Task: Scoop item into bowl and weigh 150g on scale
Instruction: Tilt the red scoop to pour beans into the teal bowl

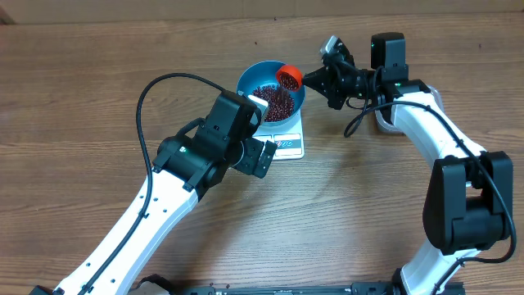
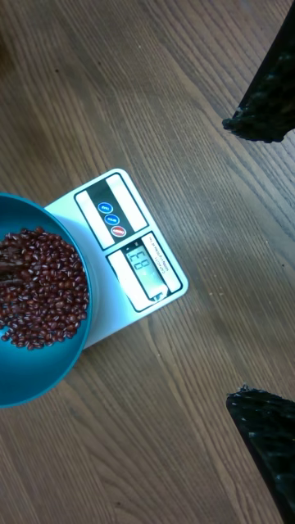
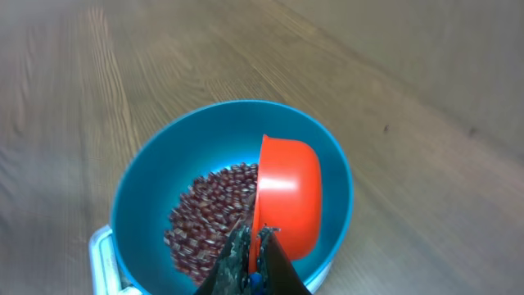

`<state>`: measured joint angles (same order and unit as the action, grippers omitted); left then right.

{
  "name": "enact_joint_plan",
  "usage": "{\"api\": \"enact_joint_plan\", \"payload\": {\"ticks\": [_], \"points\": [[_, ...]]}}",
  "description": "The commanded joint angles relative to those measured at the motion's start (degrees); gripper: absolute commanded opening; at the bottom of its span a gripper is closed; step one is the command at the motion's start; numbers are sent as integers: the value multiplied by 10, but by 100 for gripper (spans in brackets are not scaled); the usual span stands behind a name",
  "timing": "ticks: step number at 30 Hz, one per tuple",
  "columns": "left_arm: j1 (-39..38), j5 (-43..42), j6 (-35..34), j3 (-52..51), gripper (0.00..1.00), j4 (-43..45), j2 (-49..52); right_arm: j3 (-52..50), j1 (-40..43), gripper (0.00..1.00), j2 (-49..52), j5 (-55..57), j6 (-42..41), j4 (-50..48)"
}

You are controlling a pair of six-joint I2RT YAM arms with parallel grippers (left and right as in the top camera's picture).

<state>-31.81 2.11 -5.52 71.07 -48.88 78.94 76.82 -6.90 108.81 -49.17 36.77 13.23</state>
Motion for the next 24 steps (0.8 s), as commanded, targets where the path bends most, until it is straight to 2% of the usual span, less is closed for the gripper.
{"api": "enact_joint_plan", "payload": {"ticks": [1,5,19,24], "points": [[-1,-2,13,7,100,0,5,1,-2,4,-20,-10,152,-8],[-1,-2,13,7,100,0,5,1,-2,4,-20,-10,195,-21],[-1,-2,13,7,99,0,5,1,-2,4,-20,-50,194,-44],[-1,-2,13,7,100,0,5,1,-2,4,-25,-49,156,-45]]}}
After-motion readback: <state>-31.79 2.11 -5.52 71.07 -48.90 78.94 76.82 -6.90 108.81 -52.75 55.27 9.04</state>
